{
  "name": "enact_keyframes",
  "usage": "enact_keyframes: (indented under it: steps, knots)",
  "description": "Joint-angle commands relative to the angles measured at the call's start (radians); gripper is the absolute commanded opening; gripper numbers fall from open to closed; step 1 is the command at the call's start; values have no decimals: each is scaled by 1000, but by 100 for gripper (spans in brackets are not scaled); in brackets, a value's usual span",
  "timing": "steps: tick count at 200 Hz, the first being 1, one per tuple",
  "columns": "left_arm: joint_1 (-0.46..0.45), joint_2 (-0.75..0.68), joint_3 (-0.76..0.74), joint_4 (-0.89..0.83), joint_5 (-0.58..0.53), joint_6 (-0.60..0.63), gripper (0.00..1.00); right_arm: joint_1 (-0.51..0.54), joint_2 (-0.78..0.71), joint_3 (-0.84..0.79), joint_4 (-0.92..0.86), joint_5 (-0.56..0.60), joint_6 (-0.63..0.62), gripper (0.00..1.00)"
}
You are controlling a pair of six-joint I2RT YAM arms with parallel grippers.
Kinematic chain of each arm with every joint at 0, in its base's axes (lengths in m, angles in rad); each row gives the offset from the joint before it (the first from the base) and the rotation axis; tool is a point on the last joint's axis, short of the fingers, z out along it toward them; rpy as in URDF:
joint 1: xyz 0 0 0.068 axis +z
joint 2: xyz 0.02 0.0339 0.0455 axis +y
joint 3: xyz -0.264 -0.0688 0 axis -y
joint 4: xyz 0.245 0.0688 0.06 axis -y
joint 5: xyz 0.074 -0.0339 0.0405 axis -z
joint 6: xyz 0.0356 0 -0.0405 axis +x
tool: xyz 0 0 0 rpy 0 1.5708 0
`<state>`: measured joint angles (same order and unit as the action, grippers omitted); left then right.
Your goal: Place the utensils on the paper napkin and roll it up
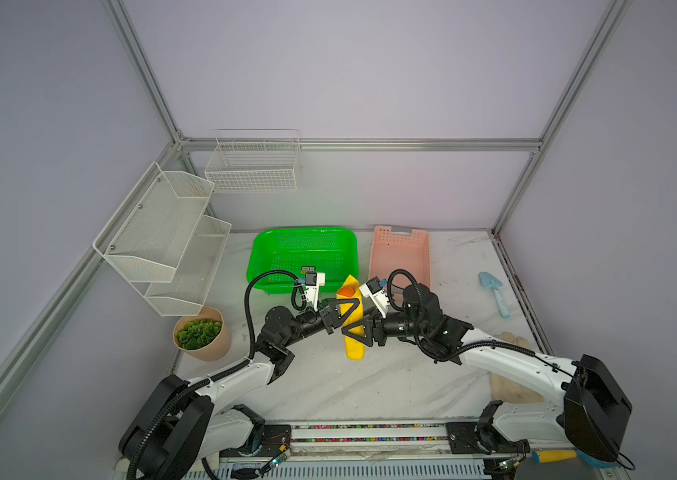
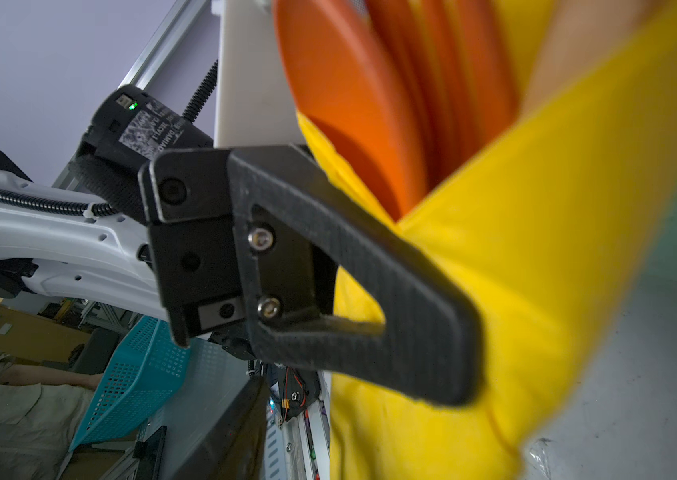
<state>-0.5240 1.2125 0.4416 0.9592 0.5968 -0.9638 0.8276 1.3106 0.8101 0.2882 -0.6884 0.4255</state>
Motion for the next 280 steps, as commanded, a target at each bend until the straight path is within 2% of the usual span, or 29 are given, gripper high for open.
enact_keyframes:
  steps: [1, 39, 70, 78, 104, 134, 152, 176, 190, 205, 280]
  knots:
    - [4, 5, 75, 67, -2, -15, 4, 10, 6, -18, 104, -56, 19, 52]
    - [4, 7, 78, 79, -3, -24, 4, 9, 33, -31, 164, -81, 43, 42]
    - [4, 8, 82, 87, -2, -32, 4, 9, 44, -35, 193, -95, 52, 38]
    - [4, 10, 80, 89, -2, -33, 4, 10, 46, -34, 196, -97, 53, 33]
    - [5, 8, 79, 95, -3, -33, 4, 9, 56, -38, 209, -107, 57, 10]
    - [4, 7, 79, 101, -2, -33, 4, 9, 51, -53, 234, -113, 68, 1]
    - [4, 5, 75, 102, -4, -39, 9, 10, 42, -55, 234, -112, 67, 0]
    - [7, -10, 61, 101, -5, -41, 43, 9, 25, -57, 216, -113, 54, 0]
    - [14, -31, 54, 93, 8, -39, 53, 10, 7, -59, 203, -109, 44, 0]
    - [23, -57, 48, 75, 26, -38, 57, 9, -12, -55, 187, -107, 34, 0]
    - [32, -101, 38, 73, 124, -93, 58, 10, -11, -13, 142, -141, -2, 0]
